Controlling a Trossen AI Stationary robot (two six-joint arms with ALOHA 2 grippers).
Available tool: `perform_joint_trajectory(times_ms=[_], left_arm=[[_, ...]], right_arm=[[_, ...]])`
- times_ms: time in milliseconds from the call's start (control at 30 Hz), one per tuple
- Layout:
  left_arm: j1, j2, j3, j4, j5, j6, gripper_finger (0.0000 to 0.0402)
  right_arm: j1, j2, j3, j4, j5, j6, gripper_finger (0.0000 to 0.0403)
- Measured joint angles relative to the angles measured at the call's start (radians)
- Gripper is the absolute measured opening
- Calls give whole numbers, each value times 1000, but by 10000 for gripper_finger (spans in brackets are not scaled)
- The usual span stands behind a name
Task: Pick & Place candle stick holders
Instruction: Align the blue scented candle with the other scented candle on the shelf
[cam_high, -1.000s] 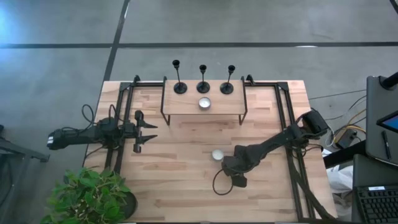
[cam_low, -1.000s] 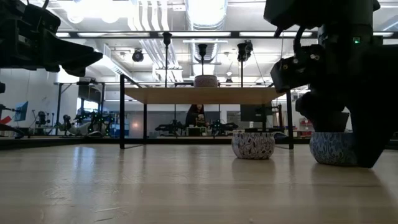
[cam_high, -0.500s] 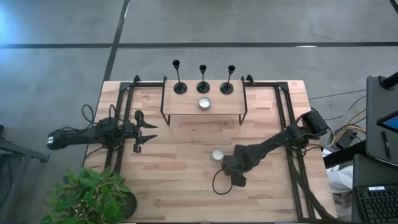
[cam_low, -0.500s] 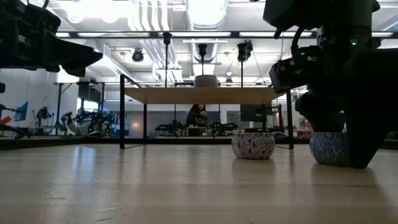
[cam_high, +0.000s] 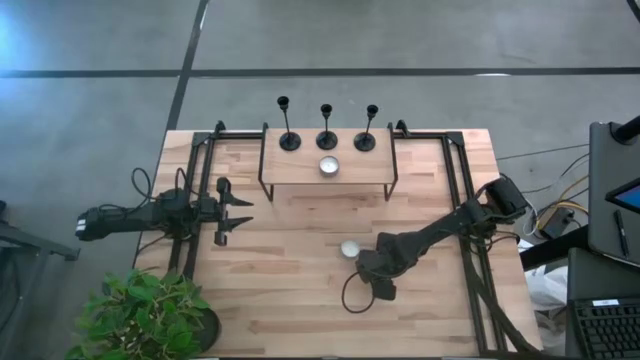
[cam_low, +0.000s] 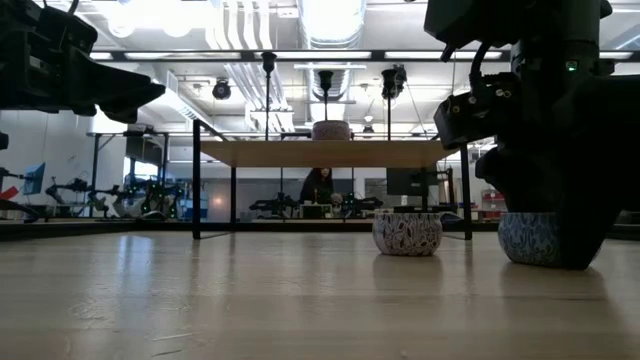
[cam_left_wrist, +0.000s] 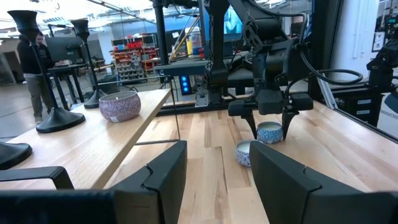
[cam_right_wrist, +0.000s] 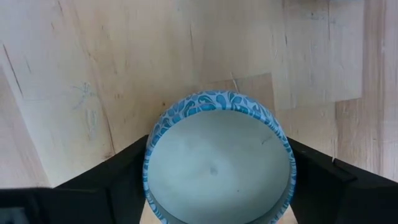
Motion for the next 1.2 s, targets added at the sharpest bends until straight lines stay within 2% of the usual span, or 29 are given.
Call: perform_joint_trajectory(times_ms=[467, 767, 1000, 1200], left_arm=[[0, 0, 0, 0, 0, 0, 181], [0, 0, 0, 0, 0, 0, 181], [0, 0, 0, 0, 0, 0, 181], [0, 0, 0, 0, 0, 0, 181]], right_arm=[[-4, -16, -3, -16, -4, 40, 290], [-61, -182, 3, -84, -27, 105, 291], [-178, -289, 133, -263, -25, 47, 290], [-308, -295, 293, -455, -21, -105, 290]])
